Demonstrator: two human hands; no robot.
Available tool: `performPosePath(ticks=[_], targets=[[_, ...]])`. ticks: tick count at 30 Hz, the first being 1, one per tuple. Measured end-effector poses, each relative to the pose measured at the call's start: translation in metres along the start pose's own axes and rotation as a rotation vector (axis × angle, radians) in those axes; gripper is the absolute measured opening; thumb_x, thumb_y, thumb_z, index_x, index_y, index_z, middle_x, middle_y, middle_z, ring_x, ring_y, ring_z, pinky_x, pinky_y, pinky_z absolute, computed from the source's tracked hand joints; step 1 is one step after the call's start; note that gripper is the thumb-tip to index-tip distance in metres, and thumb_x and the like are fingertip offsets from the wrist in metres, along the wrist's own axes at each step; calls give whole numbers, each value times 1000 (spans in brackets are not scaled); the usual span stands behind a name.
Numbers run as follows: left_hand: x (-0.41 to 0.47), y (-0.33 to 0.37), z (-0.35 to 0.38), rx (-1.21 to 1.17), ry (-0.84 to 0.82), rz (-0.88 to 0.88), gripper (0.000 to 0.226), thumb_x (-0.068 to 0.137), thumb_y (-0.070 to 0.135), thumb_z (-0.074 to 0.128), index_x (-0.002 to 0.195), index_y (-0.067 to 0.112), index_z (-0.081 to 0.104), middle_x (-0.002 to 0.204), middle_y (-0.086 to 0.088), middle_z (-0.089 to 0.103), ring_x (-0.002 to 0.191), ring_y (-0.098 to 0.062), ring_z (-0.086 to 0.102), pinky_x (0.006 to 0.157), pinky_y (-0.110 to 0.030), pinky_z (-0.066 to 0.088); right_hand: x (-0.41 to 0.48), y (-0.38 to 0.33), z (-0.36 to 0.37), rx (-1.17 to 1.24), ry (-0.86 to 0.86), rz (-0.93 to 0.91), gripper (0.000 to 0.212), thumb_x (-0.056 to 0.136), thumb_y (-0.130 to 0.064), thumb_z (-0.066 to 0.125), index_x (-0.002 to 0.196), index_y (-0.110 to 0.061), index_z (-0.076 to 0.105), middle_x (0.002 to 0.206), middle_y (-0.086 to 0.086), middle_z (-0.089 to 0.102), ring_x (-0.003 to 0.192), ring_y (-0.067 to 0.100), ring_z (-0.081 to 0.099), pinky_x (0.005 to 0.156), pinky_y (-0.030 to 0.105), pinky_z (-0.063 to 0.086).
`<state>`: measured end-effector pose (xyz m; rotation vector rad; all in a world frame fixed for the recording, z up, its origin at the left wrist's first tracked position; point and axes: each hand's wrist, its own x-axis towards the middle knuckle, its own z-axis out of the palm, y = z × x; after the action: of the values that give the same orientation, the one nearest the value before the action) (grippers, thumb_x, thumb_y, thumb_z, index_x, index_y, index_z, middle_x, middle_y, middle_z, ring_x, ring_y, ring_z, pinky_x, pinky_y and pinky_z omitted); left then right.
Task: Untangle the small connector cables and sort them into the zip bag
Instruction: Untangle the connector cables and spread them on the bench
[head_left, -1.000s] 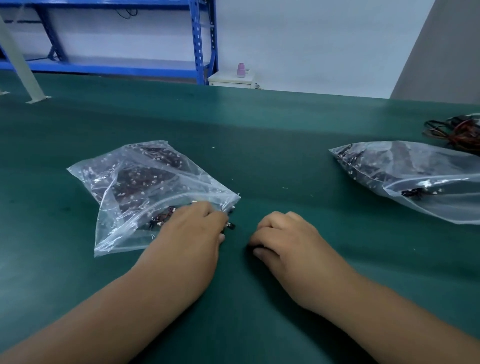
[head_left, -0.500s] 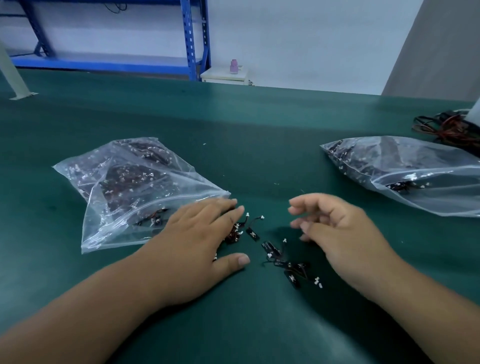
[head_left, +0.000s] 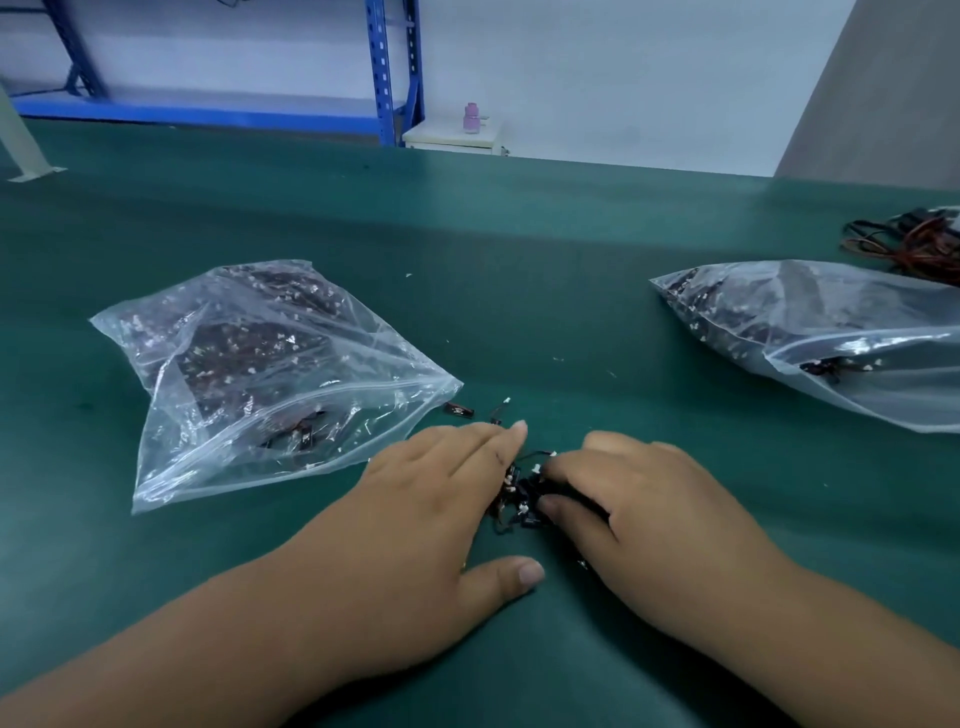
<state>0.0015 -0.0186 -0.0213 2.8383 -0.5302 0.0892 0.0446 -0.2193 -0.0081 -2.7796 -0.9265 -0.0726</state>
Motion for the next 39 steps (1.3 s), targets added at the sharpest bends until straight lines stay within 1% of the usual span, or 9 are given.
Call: performPosePath(ticks=[3, 6, 10, 15, 18, 22, 26, 31, 39], targets=[[3, 0, 2, -5, 28, 30, 84, 77, 84, 22, 149, 46, 5, 147, 34, 6, 136, 14, -5, 108, -8, -8, 2, -2, 5, 42, 34, -29, 27, 95, -49, 39, 96, -29, 58, 83, -9, 47, 79, 16, 51, 76, 36, 41], [6, 0, 1, -31, 42, 62, 63, 82, 75, 31, 137, 45, 37, 141, 32, 30, 135, 6, 20, 117, -25, 18, 2, -1, 9, 121, 76, -59, 19, 95, -44, 47, 95, -28, 58, 86, -9, 51, 81, 17, 53, 76, 38, 42], [10, 0, -1, -91, 79, 93, 31, 90, 54, 51, 117, 40, 55, 120, 27, 46, 117, -1, 40, 105, -31, 34, 0, 2, 12, 198, 118, -101, 14, 94, -37, 58, 86, -26, 54, 80, -9, 52, 75, 20, 52, 70, 42, 44], [7, 2, -3, -130, 138, 95, 9, 88, 39, 61, 95, 39, 56, 101, 21, 52, 100, -5, 48, 91, -27, 41, -1, 8, 13, 329, 164, -131, 15, 92, -34, 63, 83, -27, 53, 77, -12, 53, 74, 13, 52, 65, 37, 45], [5, 2, -5, -118, 159, 69, 10, 88, 34, 62, 88, 39, 53, 94, 19, 52, 95, -6, 49, 86, -22, 40, 0, 10, 15, 435, 182, -128, 13, 91, -35, 63, 84, -28, 55, 76, -12, 57, 76, 11, 56, 65, 38, 47], [5, 1, -7, -120, 143, 40, 8, 88, 36, 61, 86, 38, 53, 92, 20, 51, 94, -4, 48, 84, -19, 39, 1, 13, 16, 522, 206, -108, 11, 89, -36, 63, 82, -29, 56, 75, -11, 59, 73, 13, 59, 62, 34, 49], [3, 0, -8, -128, 135, 27, 8, 89, 40, 58, 86, 39, 51, 92, 22, 50, 95, -3, 48, 84, -20, 40, 2, 15, 15, 580, 233, -78, 11, 87, -35, 64, 80, -29, 57, 74, -11, 61, 71, 13, 59, 59, 20, 44], [3, -2, -9, -120, 126, 14, 5, 90, 44, 48, 88, 41, 48, 91, 24, 48, 95, -2, 46, 82, -16, 37, 4, 16, 14, 691, 263, -5, 12, 85, -31, 67, 79, -26, 58, 68, -11, 60, 61, 4, 53, 55, 12, 39], [2, -4, -7, -106, 108, -6, 4, 91, 44, 48, 89, 43, 45, 88, 26, 48, 95, 4, 42, 79, -11, 33, 11, 27, 7, 1110, 255, 153, 18, 91, -12, 68, 75, -19, 64, 68, 6, 69, 50, 11, 56, 51, 15, 41]])
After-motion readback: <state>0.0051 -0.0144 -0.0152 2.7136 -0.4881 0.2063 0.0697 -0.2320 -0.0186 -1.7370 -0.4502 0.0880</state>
